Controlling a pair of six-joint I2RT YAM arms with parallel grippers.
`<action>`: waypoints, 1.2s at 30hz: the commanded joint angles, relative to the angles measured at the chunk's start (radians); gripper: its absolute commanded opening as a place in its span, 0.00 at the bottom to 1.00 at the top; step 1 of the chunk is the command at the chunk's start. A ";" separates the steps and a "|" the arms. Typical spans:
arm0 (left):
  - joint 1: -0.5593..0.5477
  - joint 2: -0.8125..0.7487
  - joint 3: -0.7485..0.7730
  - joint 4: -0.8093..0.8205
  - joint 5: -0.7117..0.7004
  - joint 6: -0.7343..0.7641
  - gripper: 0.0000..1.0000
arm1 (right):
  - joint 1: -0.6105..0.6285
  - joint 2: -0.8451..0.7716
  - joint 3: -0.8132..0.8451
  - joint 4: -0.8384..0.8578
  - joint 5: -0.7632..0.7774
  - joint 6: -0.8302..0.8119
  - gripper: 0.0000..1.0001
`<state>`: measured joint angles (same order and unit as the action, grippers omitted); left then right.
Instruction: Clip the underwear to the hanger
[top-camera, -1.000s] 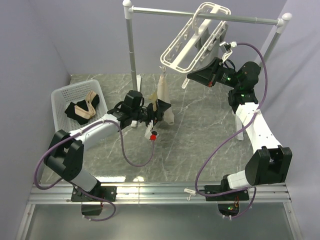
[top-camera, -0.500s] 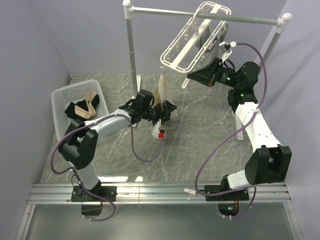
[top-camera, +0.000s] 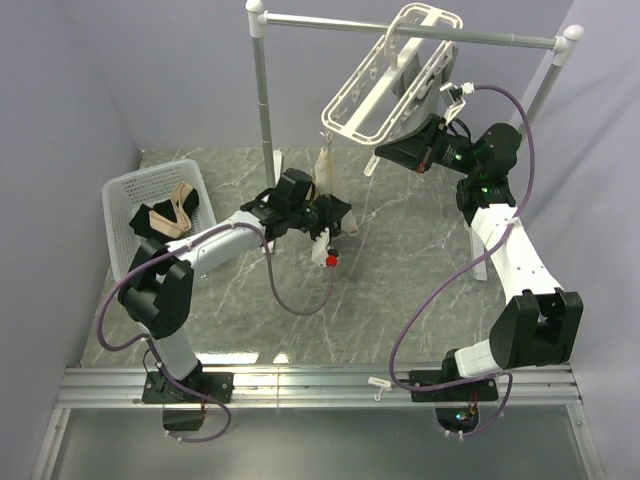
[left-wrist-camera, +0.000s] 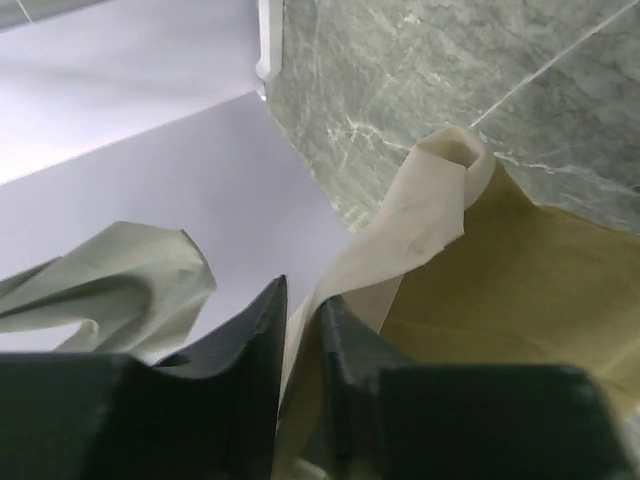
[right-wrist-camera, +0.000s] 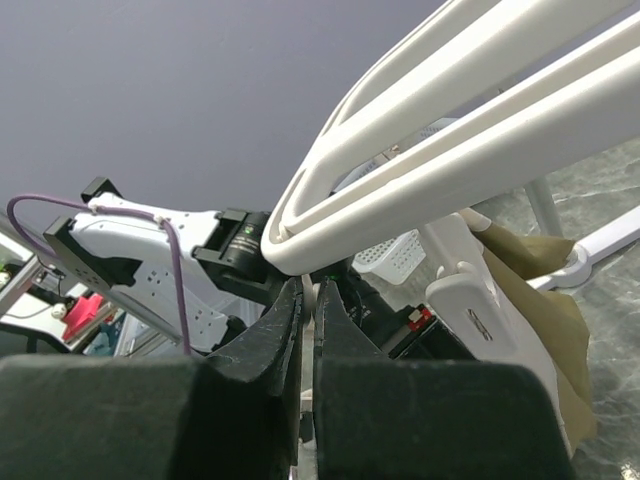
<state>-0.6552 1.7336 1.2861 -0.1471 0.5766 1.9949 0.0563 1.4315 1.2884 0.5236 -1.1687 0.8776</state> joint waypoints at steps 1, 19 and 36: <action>-0.011 0.004 0.090 -0.184 -0.001 0.186 0.20 | -0.007 0.003 -0.001 0.039 -0.014 0.012 0.00; -0.073 0.116 0.312 -0.603 -0.191 0.183 0.56 | -0.016 0.003 -0.004 0.036 -0.019 0.012 0.00; -0.109 0.201 0.441 -0.684 -0.279 0.114 0.23 | -0.024 0.000 -0.011 0.042 -0.016 0.011 0.00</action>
<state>-0.7540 1.9423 1.6707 -0.7940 0.2440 1.9942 0.0422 1.4315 1.2850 0.5312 -1.1721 0.8825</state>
